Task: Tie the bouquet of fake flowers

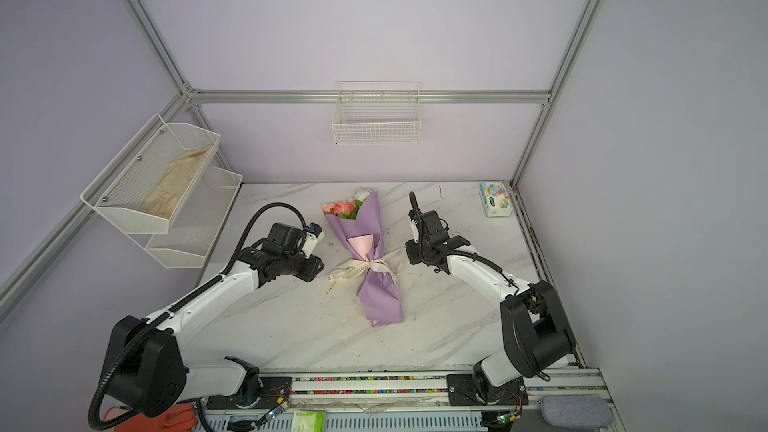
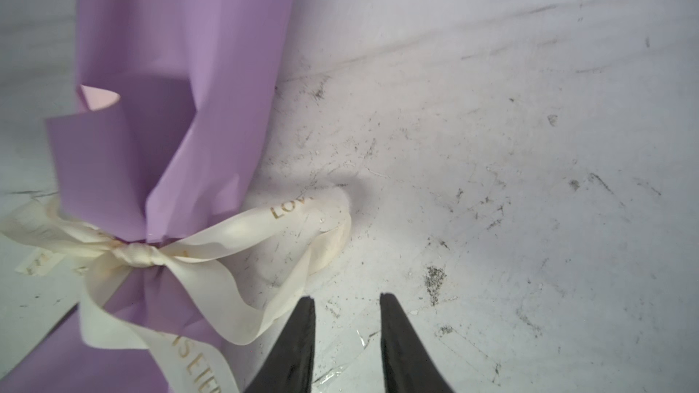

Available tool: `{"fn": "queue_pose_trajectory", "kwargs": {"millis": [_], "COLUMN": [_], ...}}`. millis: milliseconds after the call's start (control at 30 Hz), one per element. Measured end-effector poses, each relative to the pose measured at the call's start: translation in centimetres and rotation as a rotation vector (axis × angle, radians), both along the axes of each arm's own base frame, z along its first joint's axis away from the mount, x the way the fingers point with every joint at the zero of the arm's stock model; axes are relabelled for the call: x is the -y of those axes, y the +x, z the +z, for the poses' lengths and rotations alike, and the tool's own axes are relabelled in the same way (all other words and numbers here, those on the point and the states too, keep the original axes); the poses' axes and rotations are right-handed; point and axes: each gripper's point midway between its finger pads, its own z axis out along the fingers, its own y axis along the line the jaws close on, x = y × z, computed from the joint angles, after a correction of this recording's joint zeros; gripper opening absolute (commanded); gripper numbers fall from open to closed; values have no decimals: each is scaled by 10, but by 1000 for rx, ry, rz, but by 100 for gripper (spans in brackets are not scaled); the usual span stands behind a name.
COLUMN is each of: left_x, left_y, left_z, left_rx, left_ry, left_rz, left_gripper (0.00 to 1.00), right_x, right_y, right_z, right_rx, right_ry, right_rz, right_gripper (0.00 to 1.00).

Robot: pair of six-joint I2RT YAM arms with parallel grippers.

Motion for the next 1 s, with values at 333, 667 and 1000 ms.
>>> {"fn": "queue_pose_trajectory", "kwargs": {"millis": [333,667,1000], "left_x": [-2,-16,-44], "left_y": [5,4,14], "left_z": [38,47,51], "left_rx": [138,205,272], "left_ry": [-76,-70,-64], "left_rz": [61,132,266], "left_gripper": [63,74,100], "right_x": [-46,-99,6], "right_y": [-32,-88,-4], "right_z": [-35,-76,22], "right_rx": [-201,-478,45], "right_ry": [312,452,257], "right_rz": [87,237,-152], "right_gripper": [36,35,81]}}
